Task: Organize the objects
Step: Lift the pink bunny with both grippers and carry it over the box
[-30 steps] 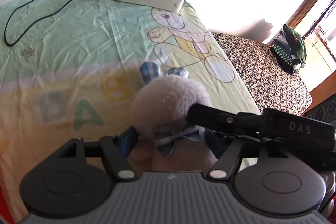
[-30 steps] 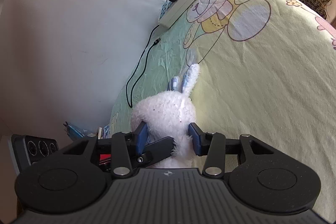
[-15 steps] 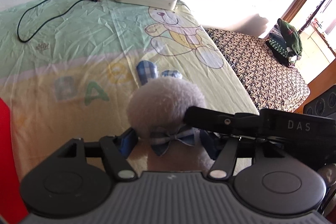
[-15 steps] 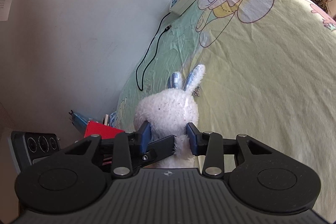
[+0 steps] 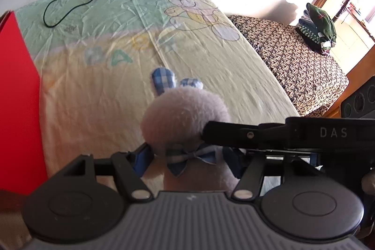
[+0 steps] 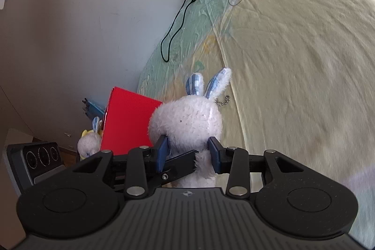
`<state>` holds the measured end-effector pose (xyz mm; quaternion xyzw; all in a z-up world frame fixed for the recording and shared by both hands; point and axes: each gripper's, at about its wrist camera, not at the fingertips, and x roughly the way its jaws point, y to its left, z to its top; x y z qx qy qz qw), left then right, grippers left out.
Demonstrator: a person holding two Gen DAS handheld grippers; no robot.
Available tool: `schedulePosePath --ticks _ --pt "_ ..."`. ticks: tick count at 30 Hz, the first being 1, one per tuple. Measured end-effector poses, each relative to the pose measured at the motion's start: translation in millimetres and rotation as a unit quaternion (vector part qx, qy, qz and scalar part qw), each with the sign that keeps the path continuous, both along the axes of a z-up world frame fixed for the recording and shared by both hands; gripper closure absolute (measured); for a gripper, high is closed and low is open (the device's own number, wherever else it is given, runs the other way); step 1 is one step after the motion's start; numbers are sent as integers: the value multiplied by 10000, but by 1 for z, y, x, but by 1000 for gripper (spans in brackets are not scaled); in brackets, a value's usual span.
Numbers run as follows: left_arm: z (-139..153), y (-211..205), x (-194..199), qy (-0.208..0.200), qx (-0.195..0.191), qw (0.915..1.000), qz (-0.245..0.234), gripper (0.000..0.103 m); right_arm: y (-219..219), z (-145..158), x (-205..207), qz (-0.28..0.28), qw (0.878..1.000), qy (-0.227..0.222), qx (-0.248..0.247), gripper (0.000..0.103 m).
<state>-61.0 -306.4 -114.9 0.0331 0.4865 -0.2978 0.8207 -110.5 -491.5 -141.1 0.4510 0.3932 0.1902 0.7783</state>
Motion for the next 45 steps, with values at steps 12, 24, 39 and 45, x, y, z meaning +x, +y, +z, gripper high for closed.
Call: schedulePosePath --ticks 12,24,39,45 --pt "14 34 -54 -186 218 9996 -24 40 36 10 -34 500 9987 59 -2 62" --pt "41 95 -72 -411 61 9983 -397 41 92 39 -60 431 9988 -144 -162 62" --pt "104 160 -71 -1299 -509 9860 -912 41 146 94 -70 -163 9946 -1024 -82 62" --pt "128 185 -54 -1657 -694 9808 -761 41 166 120 -49 -147 9881 -1506 -268 62"
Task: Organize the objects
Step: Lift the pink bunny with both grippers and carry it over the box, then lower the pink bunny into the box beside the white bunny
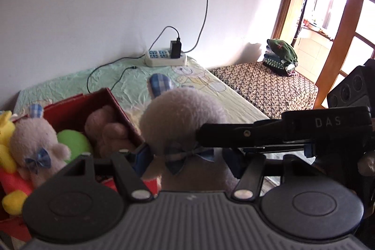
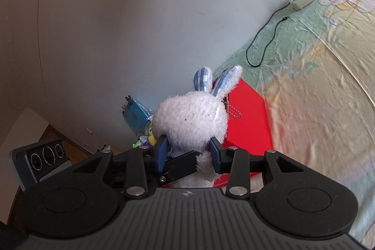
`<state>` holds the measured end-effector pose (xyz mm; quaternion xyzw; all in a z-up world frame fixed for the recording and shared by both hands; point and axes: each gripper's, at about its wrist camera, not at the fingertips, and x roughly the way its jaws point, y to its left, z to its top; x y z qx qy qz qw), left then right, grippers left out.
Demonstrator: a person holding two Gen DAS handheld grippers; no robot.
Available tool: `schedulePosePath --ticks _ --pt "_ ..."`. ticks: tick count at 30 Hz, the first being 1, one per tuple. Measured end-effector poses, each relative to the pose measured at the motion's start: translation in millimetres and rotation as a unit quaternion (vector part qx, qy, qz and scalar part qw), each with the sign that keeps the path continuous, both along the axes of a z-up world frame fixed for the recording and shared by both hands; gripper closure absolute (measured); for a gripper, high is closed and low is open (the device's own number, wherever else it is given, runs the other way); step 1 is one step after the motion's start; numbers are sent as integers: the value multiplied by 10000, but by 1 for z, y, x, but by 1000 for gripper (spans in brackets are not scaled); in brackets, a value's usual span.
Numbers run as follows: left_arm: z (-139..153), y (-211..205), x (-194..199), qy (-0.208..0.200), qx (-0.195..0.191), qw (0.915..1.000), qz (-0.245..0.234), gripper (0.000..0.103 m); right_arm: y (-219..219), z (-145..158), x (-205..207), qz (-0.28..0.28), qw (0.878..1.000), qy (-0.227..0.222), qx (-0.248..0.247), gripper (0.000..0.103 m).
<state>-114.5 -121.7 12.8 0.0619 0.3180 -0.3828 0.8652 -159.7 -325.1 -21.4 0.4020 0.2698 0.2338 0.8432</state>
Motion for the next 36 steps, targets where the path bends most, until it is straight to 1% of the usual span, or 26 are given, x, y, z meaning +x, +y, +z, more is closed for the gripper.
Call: schedulePosePath --ticks 5,10,13,21,25,28,32,34,36 --pt "9 21 19 -248 -181 9991 298 41 19 16 26 126 9990 -358 -248 62" --pt "5 39 41 -253 -287 9974 618 41 39 18 58 300 9975 -453 -443 62" --pt "-1 48 54 -254 -258 9964 766 41 50 16 72 397 9962 -480 -613 62" --pt "-26 60 85 10 -71 9946 1035 40 74 1 106 659 9904 -400 -1143 62" --pt "-38 65 97 219 -85 9937 1096 38 82 -6 115 723 9870 -314 -1402 60" --pt "-41 65 101 281 -102 9932 1122 36 84 -7 116 710 9855 -281 -1516 59" --pt "-47 60 105 328 -13 9926 1168 30 83 -8 115 478 9814 -307 -1834 56" --pt "-50 58 106 340 40 9924 1182 27 80 -7 114 355 9812 -363 -1860 56" --pt "-50 55 106 295 110 9924 1190 25 76 -5 112 284 9831 -413 -1760 56"
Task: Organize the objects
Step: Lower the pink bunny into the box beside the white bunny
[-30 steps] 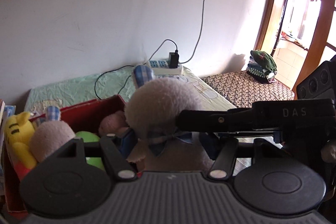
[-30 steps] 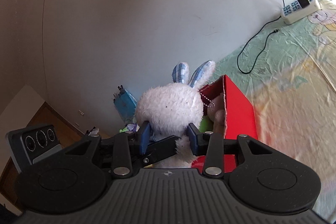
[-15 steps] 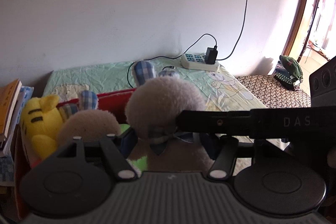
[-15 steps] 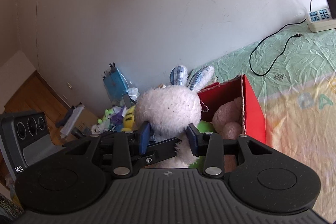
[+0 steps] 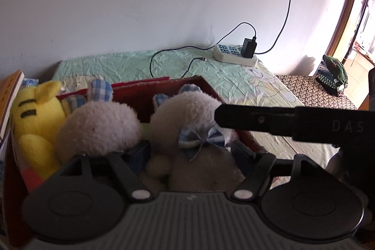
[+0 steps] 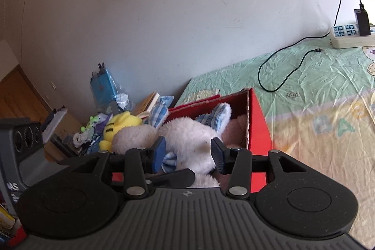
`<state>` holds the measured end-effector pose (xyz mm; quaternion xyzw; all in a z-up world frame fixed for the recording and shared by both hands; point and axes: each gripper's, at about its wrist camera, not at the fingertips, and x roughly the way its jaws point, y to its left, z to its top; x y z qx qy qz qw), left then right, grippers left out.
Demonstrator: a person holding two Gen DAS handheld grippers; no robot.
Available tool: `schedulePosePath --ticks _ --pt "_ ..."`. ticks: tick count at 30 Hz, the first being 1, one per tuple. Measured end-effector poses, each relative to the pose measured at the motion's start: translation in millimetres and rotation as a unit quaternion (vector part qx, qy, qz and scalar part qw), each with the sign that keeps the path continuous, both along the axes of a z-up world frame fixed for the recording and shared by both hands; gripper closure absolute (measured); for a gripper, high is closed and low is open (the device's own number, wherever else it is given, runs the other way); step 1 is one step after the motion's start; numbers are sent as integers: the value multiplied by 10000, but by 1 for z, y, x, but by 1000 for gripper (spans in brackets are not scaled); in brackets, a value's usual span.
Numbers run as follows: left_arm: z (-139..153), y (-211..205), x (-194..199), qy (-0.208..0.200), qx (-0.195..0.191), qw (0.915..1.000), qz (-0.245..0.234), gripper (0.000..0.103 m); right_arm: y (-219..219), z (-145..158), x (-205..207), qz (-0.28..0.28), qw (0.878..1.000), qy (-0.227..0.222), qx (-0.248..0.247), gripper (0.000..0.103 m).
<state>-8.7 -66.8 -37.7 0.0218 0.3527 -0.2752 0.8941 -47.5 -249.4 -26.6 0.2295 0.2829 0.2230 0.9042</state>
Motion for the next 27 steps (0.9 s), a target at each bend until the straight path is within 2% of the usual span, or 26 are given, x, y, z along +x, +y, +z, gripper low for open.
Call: schedulePosePath --ticks 4,8,11,15,18,22,27 --pt "-4 -6 1 -27 132 9999 11 22 -4 3 -6 44 9999 5 155 58" --pt "-8 -10 1 -76 251 9997 -13 18 1 2 -5 206 9995 161 161 68" --pt "-11 -15 1 -142 408 9990 -63 17 11 -5 2 212 9991 352 -108 74" --pt "-13 -18 2 -210 539 9983 -100 11 17 -10 11 266 9987 404 -131 74" --pt "-14 -20 5 -193 590 9980 -98 8 23 -15 16 300 9982 386 -337 74" --pt "-13 -23 4 -190 733 9971 -110 8 15 -18 17 224 9985 500 -72 73" --pt "-4 -21 2 -66 791 9968 27 8 7 -11 0 48 9988 479 -18 73"
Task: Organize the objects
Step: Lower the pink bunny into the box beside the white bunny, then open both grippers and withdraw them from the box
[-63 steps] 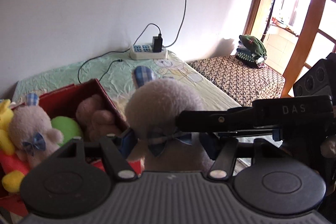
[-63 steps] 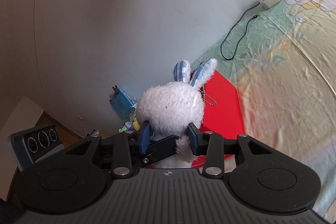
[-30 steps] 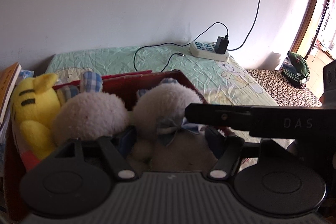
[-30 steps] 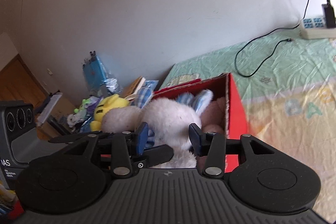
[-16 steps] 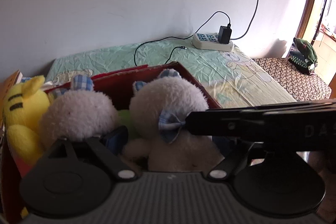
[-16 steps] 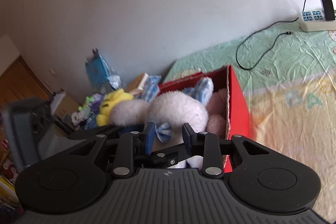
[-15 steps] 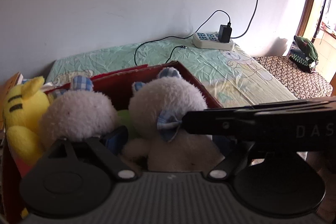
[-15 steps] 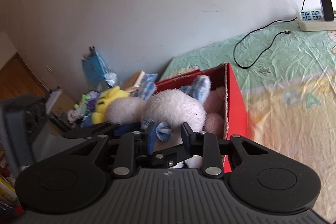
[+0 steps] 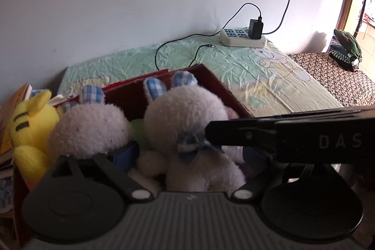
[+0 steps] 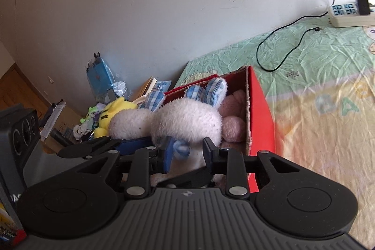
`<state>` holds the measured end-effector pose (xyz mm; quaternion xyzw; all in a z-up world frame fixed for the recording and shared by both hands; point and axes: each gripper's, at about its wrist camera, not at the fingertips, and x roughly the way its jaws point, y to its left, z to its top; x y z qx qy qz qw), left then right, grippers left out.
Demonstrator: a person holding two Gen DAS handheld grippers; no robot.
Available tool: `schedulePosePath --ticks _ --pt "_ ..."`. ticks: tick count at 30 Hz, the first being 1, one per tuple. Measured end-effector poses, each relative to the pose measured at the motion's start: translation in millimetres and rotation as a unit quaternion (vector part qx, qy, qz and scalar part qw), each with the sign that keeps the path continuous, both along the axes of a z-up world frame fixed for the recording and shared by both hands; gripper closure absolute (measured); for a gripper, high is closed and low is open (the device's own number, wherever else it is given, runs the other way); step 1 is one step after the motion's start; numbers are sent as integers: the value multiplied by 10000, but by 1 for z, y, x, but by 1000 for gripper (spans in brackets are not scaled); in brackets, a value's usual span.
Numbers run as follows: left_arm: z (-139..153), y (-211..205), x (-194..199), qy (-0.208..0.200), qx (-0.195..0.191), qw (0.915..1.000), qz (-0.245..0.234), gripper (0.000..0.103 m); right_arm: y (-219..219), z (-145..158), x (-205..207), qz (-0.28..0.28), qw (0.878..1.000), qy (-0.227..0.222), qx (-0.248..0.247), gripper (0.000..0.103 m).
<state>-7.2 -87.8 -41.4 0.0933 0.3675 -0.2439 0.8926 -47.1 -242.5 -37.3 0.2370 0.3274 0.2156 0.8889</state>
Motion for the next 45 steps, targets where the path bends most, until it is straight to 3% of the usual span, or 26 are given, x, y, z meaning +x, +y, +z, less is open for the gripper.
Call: schedulePosePath --ticks 7,10,19,28,34,45 --pt "17 -7 -24 -168 574 9977 326 7 -10 24 -38 -587 9959 -402 -566 55" --pt "26 -12 -39 -286 736 9961 400 1 -13 30 -57 -812 9923 -491 -794 53" --pt "35 -31 -75 -300 903 9942 493 0 -23 33 -97 -1349 9824 -371 -1237 47" --pt "23 -49 -91 -43 827 9954 479 0 -43 30 -127 -1889 9702 -199 -1501 38" --pt "9 -59 -99 112 1073 9927 536 0 -49 21 -133 -2233 9554 131 -1928 38" --pt "6 -52 -101 232 1245 9892 743 0 -42 12 -129 -2190 9527 435 -2063 38"
